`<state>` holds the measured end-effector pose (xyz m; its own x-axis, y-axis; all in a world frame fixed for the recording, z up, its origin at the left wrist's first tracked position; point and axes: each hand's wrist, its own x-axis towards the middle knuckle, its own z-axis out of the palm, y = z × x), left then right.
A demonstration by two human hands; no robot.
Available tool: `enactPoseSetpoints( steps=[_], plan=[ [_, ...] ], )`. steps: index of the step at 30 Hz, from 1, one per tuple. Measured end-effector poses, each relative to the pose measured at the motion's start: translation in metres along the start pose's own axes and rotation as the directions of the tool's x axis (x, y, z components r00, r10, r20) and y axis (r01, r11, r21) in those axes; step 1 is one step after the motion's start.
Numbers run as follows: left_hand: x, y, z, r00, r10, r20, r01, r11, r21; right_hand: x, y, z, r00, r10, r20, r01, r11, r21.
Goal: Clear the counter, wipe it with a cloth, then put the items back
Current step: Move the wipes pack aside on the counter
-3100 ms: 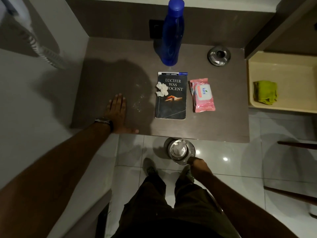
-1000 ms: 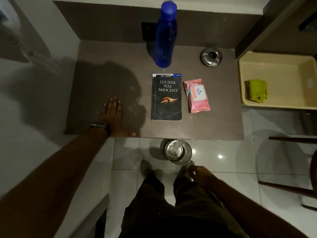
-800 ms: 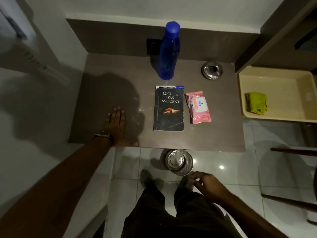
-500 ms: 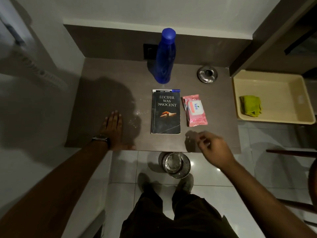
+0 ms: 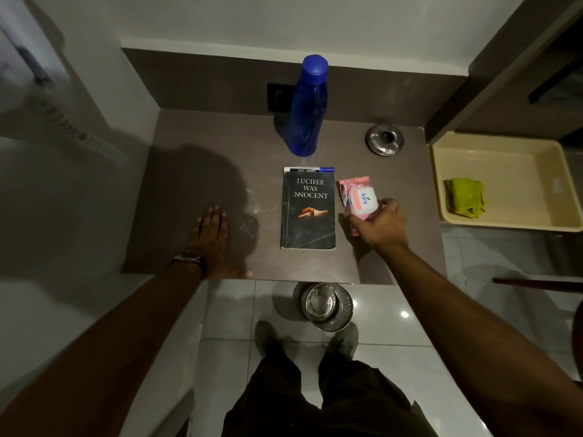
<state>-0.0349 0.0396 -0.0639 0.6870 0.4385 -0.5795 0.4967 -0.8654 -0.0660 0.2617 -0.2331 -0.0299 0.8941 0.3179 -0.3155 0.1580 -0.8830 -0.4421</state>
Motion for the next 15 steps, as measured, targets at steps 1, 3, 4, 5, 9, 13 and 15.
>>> enactPoseSetpoints(
  steps=[1, 3, 4, 5, 9, 13, 15],
  plan=[
    [-0.001, 0.0, 0.0, 1.0, 0.0, -0.003, 0.0, 1.0, 0.002, -0.001, -0.002, 0.0, 1.0, 0.003, -0.007, -0.003, 1.0, -0.012],
    [-0.002, 0.0, 0.0, 1.0, 0.002, -0.01, -0.002, 1.0, 0.001, -0.002, -0.006, 0.001, 0.999, 0.005, -0.032, -0.006, 0.999, -0.037],
    [-0.002, 0.0, 0.0, 1.0, 0.006, -0.012, -0.006, 1.0, -0.003, -0.003, -0.007, 0.001, 0.999, 0.003, -0.046, -0.006, 0.999, -0.049],
    [-0.002, -0.001, 0.0, 1.0, 0.009, -0.013, -0.009, 1.0, -0.007, -0.003, -0.008, 0.001, 0.998, 0.003, -0.058, -0.006, 0.998, -0.06],
    [0.0, -0.002, -0.001, 1.0, 0.013, 0.003, -0.013, 1.0, -0.014, -0.003, -0.013, 0.002, 0.991, 0.011, -0.13, -0.023, 0.995, -0.095],
    [0.0, 0.001, 0.003, 0.999, -0.011, -0.044, 0.011, 1.0, 0.012, 0.002, -0.024, -0.001, 0.967, -0.123, -0.223, 0.077, 0.976, -0.206],
    [0.0, 0.002, 0.004, 0.998, -0.016, -0.06, 0.017, 1.0, 0.02, 0.009, -0.038, -0.003, 0.952, -0.2, -0.23, 0.136, 0.954, -0.268]
  ],
)
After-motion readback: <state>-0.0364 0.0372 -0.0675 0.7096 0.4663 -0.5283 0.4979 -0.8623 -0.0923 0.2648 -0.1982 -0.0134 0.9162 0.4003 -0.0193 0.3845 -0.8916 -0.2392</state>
